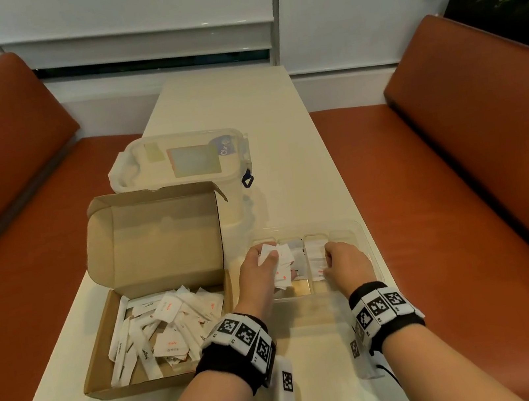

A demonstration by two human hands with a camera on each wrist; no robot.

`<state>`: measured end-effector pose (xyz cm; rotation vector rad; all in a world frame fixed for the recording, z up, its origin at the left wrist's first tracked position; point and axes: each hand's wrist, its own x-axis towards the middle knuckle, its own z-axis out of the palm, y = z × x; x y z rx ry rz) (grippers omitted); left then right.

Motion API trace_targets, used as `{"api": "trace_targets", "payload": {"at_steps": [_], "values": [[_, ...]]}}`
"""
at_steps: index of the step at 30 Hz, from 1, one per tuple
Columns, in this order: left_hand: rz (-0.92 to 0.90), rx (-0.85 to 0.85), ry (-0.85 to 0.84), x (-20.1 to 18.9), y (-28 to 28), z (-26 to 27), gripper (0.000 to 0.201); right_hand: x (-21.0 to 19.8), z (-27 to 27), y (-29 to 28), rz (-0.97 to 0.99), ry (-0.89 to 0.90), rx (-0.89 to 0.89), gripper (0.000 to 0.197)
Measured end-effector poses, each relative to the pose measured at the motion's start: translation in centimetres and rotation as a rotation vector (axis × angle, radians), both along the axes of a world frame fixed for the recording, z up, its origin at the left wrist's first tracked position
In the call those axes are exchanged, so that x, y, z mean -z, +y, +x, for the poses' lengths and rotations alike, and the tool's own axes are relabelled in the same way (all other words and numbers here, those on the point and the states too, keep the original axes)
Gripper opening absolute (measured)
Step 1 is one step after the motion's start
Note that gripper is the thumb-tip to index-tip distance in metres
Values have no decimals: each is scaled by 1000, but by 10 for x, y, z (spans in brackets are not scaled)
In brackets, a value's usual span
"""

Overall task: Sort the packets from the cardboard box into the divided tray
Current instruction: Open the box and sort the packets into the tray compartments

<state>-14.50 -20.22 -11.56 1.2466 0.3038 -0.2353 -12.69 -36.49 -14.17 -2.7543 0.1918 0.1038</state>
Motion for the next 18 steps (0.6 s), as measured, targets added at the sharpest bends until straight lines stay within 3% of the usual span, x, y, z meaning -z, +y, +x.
{"api": "trace_targets", "payload": {"at_steps": [2, 5, 8, 13, 18], "values": [[12, 17, 1, -1, 0, 0, 15, -2, -1, 0, 45, -19, 11, 33], [16, 38, 6, -1, -1, 2, 14, -11, -2, 5, 262, -193, 28, 21], [4, 50, 10, 1, -1, 4, 18, -24, -1, 18, 489, -293, -75, 5], [-95, 38, 125, -1, 0, 7, 45, -29, 4, 36, 466, -73, -217, 48], [-152, 88, 150, -4, 1, 6, 46, -32, 7, 35, 420, -8, -243, 46]]}}
